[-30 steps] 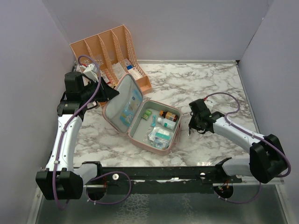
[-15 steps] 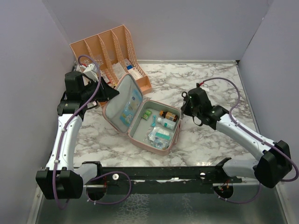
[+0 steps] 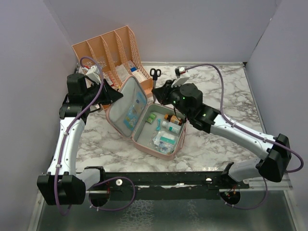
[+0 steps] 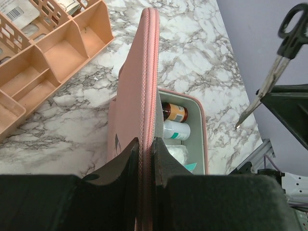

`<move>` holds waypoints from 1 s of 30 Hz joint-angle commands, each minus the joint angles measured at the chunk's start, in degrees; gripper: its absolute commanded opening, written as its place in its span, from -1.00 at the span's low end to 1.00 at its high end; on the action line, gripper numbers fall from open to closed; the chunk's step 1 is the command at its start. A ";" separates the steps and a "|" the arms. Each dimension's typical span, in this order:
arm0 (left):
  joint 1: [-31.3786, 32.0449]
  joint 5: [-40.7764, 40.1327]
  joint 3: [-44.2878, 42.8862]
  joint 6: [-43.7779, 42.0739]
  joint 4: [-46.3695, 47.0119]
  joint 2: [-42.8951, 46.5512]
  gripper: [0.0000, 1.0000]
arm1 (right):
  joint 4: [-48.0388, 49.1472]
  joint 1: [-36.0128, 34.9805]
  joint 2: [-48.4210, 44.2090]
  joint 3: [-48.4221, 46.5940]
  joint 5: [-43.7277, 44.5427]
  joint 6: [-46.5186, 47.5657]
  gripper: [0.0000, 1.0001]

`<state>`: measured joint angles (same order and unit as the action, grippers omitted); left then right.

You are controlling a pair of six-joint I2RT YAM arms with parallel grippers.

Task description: Organize the medicine kit

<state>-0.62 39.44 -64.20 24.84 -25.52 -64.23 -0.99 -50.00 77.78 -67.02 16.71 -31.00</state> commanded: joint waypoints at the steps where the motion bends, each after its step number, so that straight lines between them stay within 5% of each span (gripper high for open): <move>1: 0.63 1.43 -0.04 1.15 -1.22 -0.55 -1.00 | 16.86 -1.51 3.19 -2.47 -7.60 3.29 -0.93; 16: 0.63 2.31 -0.75 2.88 -1.04 -0.41 -1.00 | 32.00 -4.67 14.26 -5.35 -11.11 -0.24 -0.87; 30: 0.63 2.49 0.13 4.17 -0.33 0.33 -1.00 | 32.61 -7.45 21.91 -5.51 -3.43 -5.94 -0.87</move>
<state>-0.62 39.64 -64.20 27.97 -25.17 -64.31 30.17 -56.64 98.15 -71.22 9.43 -34.15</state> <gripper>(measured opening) 0.141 0.103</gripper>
